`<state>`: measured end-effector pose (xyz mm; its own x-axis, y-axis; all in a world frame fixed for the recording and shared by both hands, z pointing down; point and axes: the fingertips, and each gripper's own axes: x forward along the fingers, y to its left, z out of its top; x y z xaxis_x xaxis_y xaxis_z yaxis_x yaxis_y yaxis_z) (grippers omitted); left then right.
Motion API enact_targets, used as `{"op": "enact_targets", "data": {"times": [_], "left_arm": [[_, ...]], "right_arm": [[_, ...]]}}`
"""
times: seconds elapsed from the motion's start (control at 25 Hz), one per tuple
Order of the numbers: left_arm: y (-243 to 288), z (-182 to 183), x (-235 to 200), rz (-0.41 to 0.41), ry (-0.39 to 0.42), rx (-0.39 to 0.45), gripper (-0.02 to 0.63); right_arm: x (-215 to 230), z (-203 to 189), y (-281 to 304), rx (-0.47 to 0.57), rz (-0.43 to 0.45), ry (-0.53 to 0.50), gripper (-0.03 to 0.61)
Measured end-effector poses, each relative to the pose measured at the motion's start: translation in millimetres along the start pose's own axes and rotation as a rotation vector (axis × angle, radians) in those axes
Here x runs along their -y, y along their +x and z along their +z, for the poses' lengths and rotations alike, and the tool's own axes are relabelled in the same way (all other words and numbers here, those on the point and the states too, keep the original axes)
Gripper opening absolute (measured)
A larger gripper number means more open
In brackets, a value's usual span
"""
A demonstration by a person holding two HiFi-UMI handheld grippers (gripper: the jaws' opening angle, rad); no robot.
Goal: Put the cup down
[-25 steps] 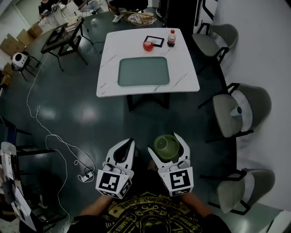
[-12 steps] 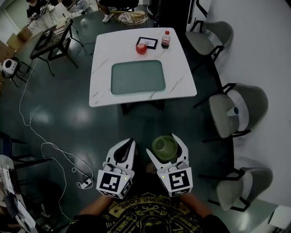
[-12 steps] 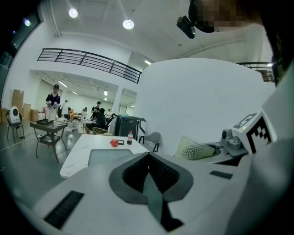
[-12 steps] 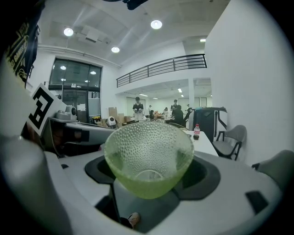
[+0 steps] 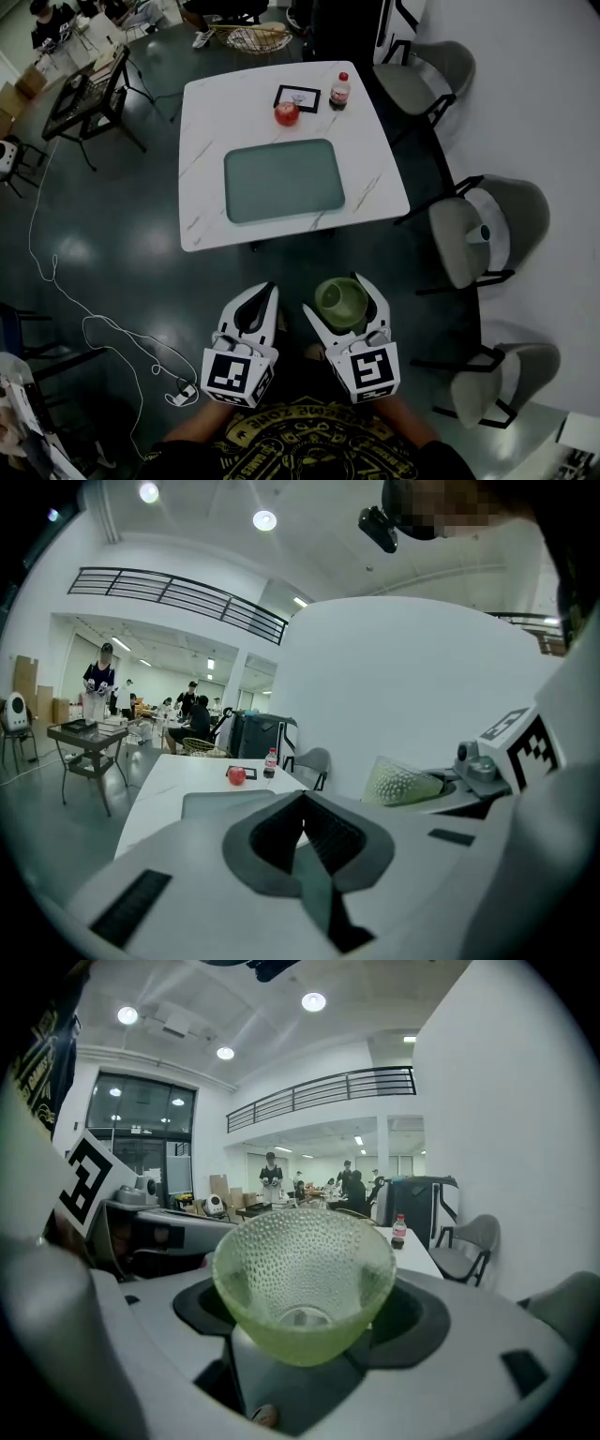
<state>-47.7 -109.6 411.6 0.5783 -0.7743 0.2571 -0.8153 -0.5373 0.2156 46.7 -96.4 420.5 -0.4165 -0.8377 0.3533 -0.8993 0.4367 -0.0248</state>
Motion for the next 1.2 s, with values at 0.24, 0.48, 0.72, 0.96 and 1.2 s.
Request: {"op": "enact_targets", "data": {"times": [0.24, 0.48, 0.72, 0.96, 1.2], "left_arm": [[22, 14, -27, -0.065, -0.008, 0.012, 0.009], [35, 26, -52, -0.115, -0.021, 0.011, 0.009], [39, 34, -74, -0.110, -0.030, 0.018, 0.009], [48, 37, -94, -0.056, -0.012, 0.014, 0.009], [63, 40, -117, 0.005, -0.029, 0.026, 0.009]], "right_arm": [[0, 19, 33, -0.019, -0.029, -0.036, 0.387], [0, 40, 63, -0.009, -0.066, -0.046, 0.387], [-1, 53, 83, -0.008, -0.068, -0.058, 0.387], [6, 61, 106, 0.000, -0.058, -0.064, 0.387], [13, 61, 134, 0.009, -0.012, -0.071, 0.387]]}}
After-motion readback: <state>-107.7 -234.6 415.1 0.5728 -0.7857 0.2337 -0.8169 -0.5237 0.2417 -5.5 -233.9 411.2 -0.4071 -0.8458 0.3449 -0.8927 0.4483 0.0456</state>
